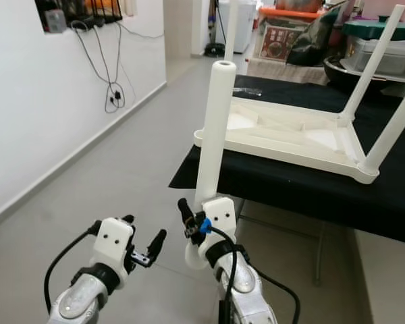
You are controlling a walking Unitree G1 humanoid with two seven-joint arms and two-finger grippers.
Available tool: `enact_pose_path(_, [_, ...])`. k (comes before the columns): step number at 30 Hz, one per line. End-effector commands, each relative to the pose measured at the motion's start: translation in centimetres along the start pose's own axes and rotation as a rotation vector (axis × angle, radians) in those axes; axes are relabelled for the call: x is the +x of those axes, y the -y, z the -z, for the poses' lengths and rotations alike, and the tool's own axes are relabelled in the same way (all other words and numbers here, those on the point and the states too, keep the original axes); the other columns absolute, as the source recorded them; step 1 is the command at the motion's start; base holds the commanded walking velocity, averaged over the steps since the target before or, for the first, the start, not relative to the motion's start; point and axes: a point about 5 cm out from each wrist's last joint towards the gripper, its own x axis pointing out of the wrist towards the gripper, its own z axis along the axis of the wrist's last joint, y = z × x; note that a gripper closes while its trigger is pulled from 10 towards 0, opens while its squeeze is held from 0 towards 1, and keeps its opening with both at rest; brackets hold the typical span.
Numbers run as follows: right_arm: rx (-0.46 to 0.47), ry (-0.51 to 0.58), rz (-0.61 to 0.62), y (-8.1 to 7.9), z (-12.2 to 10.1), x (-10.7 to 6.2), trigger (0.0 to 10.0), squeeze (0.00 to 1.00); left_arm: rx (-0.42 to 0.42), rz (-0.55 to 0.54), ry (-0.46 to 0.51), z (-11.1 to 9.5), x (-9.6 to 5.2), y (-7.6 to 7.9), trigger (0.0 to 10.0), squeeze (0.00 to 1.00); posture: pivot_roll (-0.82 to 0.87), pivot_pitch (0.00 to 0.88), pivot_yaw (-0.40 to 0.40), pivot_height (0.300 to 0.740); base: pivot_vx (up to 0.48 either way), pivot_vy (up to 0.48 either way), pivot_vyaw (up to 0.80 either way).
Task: Building children table
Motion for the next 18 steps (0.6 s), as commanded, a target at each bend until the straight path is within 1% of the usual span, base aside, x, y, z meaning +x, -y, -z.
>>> enact_pose_path(1, [0.01,0.013,0.047,1.1,-0.5,0.1,10.0,0.0,-0.003,-0.009,0.041,-1.0,0.5,0.0,10.0,0.0,0.06,0.0,-0.076,0.74,0.405,0.0,0.0])
enact_pose_path(2, [0.014,0.026,0.05,1.2,-0.9,0.4,10.0,0.0,-0.002,-0.028,0.054,-1.3,0.7,-0.4,10.0,0.0,0.06,0.0,-0.076,0.74,0.405,0.0,0.0])
enact_pose_path(3, [0.007,0.051,0.057,1.4,-1.6,0.8,10.0,0.0,0.019,-0.058,0.079,-2.0,1.1,-1.2,10.0,0.0,0.07,0.0,-0.084,0.74,0.405,0.0,0.0])
enact_pose_path(4, [0.007,0.051,0.057,1.4,-1.6,0.8,10.0,0.0,0.019,-0.058,0.079,-2.0,1.1,-1.2,10.0,0.0,0.07,0.0,-0.084,0.74,0.405,0.0,0.0])
enact_pose_path(5, [0.006,0.091,0.069,1.6,-2.9,1.7,10.0,0.0,0.05,-0.094,0.118,-3.1,1.6,-2.4,10.0,0.0,0.07,0.0,-0.085,0.74,0.416,0.0,0.0])
enact_pose_path(7, [0.001,0.103,0.071,1.6,-3.3,1.9,10.0,0.0,0.054,-0.1,0.128,-3.4,1.7,-2.7,10.0,0.0,0.07,0.0,-0.085,0.74,0.424,0.0,0.0])
enact_pose_path(10, [0.002,0.117,0.067,1.6,-3.7,2.1,10.0,0.0,0.066,-0.102,0.139,-3.7,1.8,-2.8,10.0,0.0,0.07,0.0,-0.084,0.74,0.441,0.0,0.0])
enact_pose_path(11, [-0.011,0.142,0.068,1.7,-4.4,2.4,10.0,0.0,0.067,-0.101,0.153,-4.1,1.9,-2.9,10.0,0.0,0.07,0.0,-0.087,0.74,0.458,0.0,0.0])
enact_pose_path(13, [-0.014,0.15,0.07,1.7,-4.6,2.6,10.0,0.0,0.074,-0.097,0.157,-4.2,1.9,-2.8,10.0,0.0,0.07,0.0,-0.087,0.74,0.458,0.0,0.0])
enact_pose_path(16, [-0.011,0.165,0.081,1.9,-5.1,2.8,10.0,0.0,0.089,-0.086,0.161,-4.2,1.9,-2.5,10.0,0.0,0.07,0.0,-0.085,0.74,0.454,0.0,0.0])
enact_pose_path(18, [-0.007,0.191,0.086,2.2,-5.9,3.1,10.0,0.0,0.095,-0.067,0.163,-4.2,1.9,-2.0,10.0,0.0,0.07,0.0,-0.086,0.74,0.454,0.0,0.0])
